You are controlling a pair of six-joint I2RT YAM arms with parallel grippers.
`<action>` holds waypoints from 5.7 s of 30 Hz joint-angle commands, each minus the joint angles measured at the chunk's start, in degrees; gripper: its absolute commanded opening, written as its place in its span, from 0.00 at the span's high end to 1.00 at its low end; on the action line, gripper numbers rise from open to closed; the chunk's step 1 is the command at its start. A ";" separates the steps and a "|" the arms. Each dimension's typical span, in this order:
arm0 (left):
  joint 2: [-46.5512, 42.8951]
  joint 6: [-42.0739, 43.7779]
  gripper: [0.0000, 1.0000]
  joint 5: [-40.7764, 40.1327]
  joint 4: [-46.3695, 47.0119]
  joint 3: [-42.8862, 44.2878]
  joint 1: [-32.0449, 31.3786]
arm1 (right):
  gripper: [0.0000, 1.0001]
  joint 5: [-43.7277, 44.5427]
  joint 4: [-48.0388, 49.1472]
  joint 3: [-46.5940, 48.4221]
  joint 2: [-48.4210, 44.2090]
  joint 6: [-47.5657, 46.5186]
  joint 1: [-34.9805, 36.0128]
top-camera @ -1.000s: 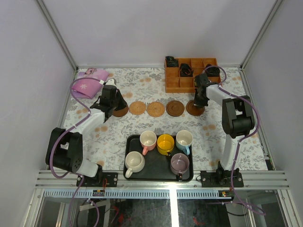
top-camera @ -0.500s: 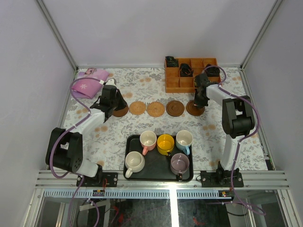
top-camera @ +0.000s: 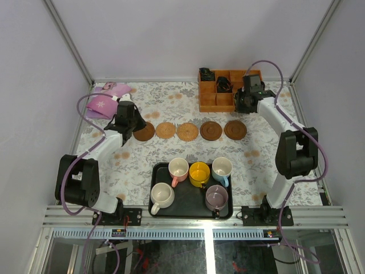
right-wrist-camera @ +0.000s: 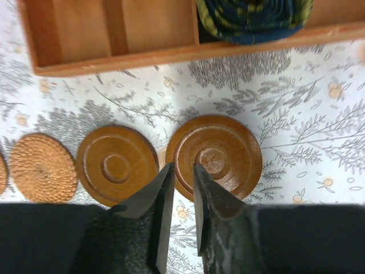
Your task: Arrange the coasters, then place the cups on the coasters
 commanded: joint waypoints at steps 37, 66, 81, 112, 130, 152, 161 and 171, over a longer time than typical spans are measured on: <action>15.44 -1.87 1.00 1.66 1.14 8.09 5.95 | 1.00 10.93 28.01 -1.04 0.09 0.88 -0.23; 17.75 -1.76 1.00 1.65 -5.52 6.85 5.95 | 1.00 10.62 26.70 -1.61 -0.71 1.16 -0.25; 18.56 -2.32 1.00 -0.87 -7.80 7.09 5.95 | 1.00 8.79 25.61 -1.61 -0.20 1.77 -0.26; 17.42 -1.41 0.98 1.37 0.05 10.47 5.92 | 0.98 -0.86 24.69 -2.65 0.79 -0.89 -0.29; 17.94 2.56 0.97 18.50 4.71 12.95 1.79 | 1.00 -17.80 15.34 5.19 8.57 -5.16 11.30; 21.43 3.70 0.99 17.90 6.44 8.55 -4.32 | 1.00 -22.37 11.10 8.24 14.05 -6.33 17.24; 23.35 3.09 0.96 16.61 5.94 8.30 -4.47 | 1.00 -22.55 11.53 8.13 13.90 -5.89 17.28; 23.82 3.16 0.95 15.60 3.59 8.29 -4.53 | 1.00 -22.46 11.71 7.95 13.94 -5.81 17.28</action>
